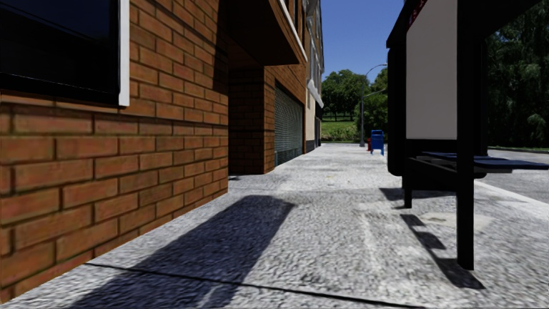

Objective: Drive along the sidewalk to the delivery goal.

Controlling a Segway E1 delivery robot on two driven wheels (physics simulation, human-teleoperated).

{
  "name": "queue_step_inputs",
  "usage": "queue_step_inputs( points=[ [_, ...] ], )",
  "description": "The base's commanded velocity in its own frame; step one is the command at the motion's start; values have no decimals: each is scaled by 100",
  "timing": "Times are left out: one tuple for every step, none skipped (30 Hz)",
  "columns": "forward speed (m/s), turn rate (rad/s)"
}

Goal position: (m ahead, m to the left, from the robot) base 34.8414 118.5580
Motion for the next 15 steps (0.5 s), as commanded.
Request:
queue_step_inputs(
  points=[
    [200, 0],
    [200, -9],
    [200, -9],
    [200, -20],
    [200, -24],
    [200, -27],
    [200, -27],
    [200, -28],
    [200, -28],
    [200, -28],
    [200, -28],
    [200, -28],
    [200, -28],
    [200, -28],
    [200, -28]
  ],
)
